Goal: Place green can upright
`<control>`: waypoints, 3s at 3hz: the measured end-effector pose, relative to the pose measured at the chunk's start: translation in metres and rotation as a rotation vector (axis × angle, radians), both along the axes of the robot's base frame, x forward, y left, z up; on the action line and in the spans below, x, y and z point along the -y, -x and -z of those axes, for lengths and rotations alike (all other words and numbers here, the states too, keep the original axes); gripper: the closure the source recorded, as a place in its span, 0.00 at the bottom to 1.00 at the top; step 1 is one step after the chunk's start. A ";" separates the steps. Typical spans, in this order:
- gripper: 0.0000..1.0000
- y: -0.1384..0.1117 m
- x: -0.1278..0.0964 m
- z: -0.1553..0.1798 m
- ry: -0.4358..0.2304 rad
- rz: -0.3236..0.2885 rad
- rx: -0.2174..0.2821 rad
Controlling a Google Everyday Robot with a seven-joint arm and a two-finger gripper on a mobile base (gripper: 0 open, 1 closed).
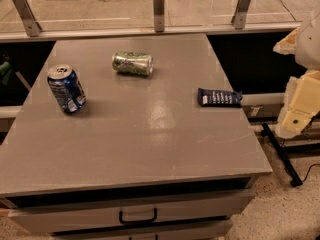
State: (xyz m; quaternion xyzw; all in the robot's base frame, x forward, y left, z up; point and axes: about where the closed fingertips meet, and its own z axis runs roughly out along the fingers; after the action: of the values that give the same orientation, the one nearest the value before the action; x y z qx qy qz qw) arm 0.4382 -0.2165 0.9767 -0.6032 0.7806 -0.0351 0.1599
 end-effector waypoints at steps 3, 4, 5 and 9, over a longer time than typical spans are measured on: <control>0.00 -0.070 -0.073 0.000 -0.059 -0.129 0.111; 0.00 -0.130 -0.131 0.004 -0.112 -0.191 0.190; 0.00 -0.190 -0.190 0.012 -0.160 -0.232 0.243; 0.19 -0.297 -0.322 0.124 -0.131 -0.115 0.015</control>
Offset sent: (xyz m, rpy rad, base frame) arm 0.0430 0.0488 0.0042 0.0398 -0.0812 0.1193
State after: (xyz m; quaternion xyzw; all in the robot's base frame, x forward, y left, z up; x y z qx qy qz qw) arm 0.7352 0.1052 0.8526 -0.6352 0.7439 0.0207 0.2067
